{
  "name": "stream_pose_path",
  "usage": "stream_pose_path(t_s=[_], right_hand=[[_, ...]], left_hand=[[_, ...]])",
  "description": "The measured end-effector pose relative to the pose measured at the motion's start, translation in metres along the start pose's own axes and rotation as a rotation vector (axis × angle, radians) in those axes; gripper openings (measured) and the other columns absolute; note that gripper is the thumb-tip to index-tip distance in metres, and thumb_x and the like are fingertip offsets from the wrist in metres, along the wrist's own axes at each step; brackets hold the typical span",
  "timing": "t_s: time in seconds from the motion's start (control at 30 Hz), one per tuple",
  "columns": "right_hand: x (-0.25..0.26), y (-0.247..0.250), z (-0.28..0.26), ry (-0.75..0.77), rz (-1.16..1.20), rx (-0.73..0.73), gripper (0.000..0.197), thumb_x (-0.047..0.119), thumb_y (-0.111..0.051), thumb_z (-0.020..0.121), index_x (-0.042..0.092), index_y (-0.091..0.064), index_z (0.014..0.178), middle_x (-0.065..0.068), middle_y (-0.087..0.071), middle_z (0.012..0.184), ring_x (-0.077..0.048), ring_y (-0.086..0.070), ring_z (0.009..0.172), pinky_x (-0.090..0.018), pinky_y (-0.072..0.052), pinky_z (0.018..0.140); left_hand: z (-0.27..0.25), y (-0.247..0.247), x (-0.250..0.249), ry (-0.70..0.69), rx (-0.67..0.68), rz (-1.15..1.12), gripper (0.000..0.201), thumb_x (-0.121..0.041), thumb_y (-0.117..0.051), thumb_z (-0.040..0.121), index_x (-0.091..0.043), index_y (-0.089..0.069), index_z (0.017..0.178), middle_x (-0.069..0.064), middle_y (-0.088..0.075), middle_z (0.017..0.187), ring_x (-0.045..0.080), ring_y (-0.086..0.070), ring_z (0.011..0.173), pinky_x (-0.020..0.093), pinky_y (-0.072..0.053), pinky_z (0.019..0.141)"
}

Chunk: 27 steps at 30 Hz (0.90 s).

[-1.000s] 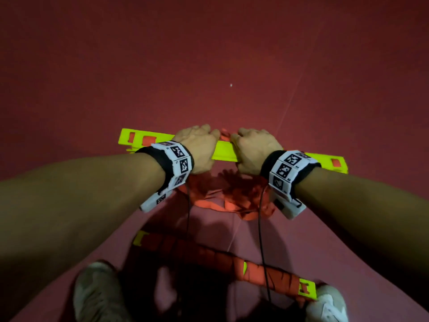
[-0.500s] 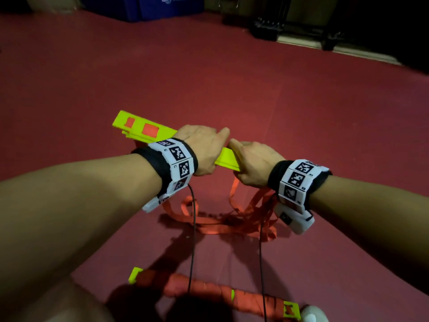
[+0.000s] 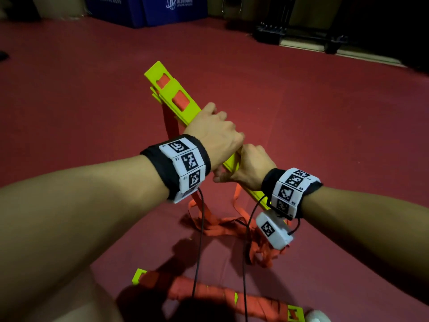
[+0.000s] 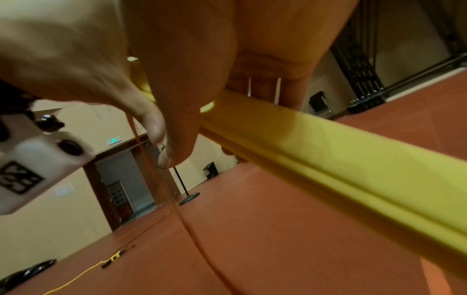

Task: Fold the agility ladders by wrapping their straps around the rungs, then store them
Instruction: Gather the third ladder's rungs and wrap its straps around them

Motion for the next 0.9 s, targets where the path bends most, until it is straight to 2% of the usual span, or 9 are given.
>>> stream_pose_path(t_s=[0.1,0.17,0.33,0.43,0.5,0.6,0.67,0.77,0.9], right_hand=[[-0.008,0.001,-0.003,-0.073,0.073,-0.007,0.052,0.059,-0.086,0.061,0.025,-0.047,0.069,0.001,-0.06,0.073,-0.029,-0.056,0.081,-0.033,-0.039,0.065],[-0.012,0.0,-0.003,-0.081,0.104,-0.006,0.049,0.058,-0.086,0.062,0.023,-0.052,0.071,0.004,-0.054,0.064,-0.028,-0.054,0.076,-0.035,-0.035,0.063],[-0.027,-0.016,-0.005,-0.059,0.223,0.011,0.06,0.063,-0.085,0.058,0.013,-0.061,0.08,-0.006,-0.072,0.076,-0.028,-0.065,0.078,-0.04,-0.051,0.073],[-0.039,-0.028,-0.01,-0.07,0.258,0.039,0.063,0.062,-0.086,0.058,0.01,-0.06,0.082,-0.009,-0.072,0.079,-0.028,-0.066,0.077,-0.04,-0.053,0.072],[-0.046,-0.033,-0.013,-0.09,0.283,0.063,0.059,0.059,-0.088,0.06,0.011,-0.06,0.081,-0.008,-0.071,0.078,-0.027,-0.065,0.075,-0.038,-0.051,0.07],[-0.055,-0.037,-0.016,-0.106,0.36,0.102,0.043,0.05,-0.09,0.063,0.021,-0.061,0.074,0.005,-0.07,0.07,-0.011,-0.065,0.065,-0.03,-0.048,0.064],[-0.056,-0.04,-0.016,-0.09,0.414,0.135,0.034,0.044,-0.091,0.065,0.027,-0.062,0.073,0.016,-0.069,0.067,0.001,-0.063,0.063,-0.026,-0.047,0.064],[-0.055,-0.043,-0.013,-0.068,0.461,0.175,0.029,0.04,-0.09,0.068,0.028,-0.064,0.076,0.019,-0.067,0.065,0.002,-0.062,0.062,-0.026,-0.046,0.067],[-0.043,-0.037,-0.012,-0.018,0.436,0.23,0.031,0.043,-0.086,0.072,0.023,-0.068,0.088,0.015,-0.067,0.071,0.001,-0.063,0.067,-0.024,-0.049,0.068]], left_hand=[[0.003,0.004,0.003,0.02,-0.09,-0.026,0.048,-0.051,-0.069,0.082,-0.024,-0.056,0.118,0.001,-0.065,0.113,0.03,-0.053,0.118,0.046,-0.026,0.113],[0.002,0.012,0.01,0.051,-0.204,-0.038,0.056,-0.06,-0.068,0.079,-0.022,-0.058,0.119,0.003,-0.067,0.111,0.031,-0.053,0.119,0.049,-0.019,0.118],[-0.011,0.021,0.037,0.224,-0.516,-0.126,0.06,-0.069,-0.064,0.078,-0.02,-0.068,0.113,0.004,-0.066,0.113,0.03,-0.049,0.127,0.054,-0.008,0.12],[-0.018,0.016,0.052,0.351,-0.576,-0.332,0.055,-0.062,-0.072,0.075,-0.024,-0.066,0.113,0.003,-0.057,0.13,0.031,-0.046,0.129,0.054,-0.026,0.114],[-0.019,0.009,0.058,0.386,-0.604,-0.666,0.058,-0.053,-0.082,0.071,-0.023,-0.064,0.118,0.005,-0.05,0.135,0.029,-0.049,0.121,0.042,-0.04,0.105],[-0.017,-0.002,0.061,0.357,-0.548,-1.015,0.069,-0.039,-0.089,0.07,-0.021,-0.057,0.128,0.001,-0.049,0.13,0.017,-0.053,0.114,0.024,-0.04,0.099],[-0.015,-0.009,0.058,0.297,-0.471,-1.156,0.08,-0.033,-0.091,0.07,-0.025,-0.046,0.135,-0.006,-0.056,0.125,0.014,-0.059,0.107,0.027,-0.046,0.096],[-0.016,-0.014,0.054,0.227,-0.433,-1.342,0.093,-0.019,-0.09,0.07,-0.036,-0.031,0.14,-0.008,-0.06,0.125,0.014,-0.068,0.102,0.044,-0.058,0.09],[-0.016,-0.016,0.052,0.184,-0.45,-1.465,0.085,-0.006,-0.09,0.069,-0.036,-0.043,0.133,0.0,-0.068,0.117,0.013,-0.07,0.099,0.042,-0.06,0.089]])
Point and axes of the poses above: each hand's wrist, its own z-axis towards the middle knuckle, its own y-axis out of the back of the hand, x = y × z, the point moved 5 cm from there along z, towards the middle knuckle
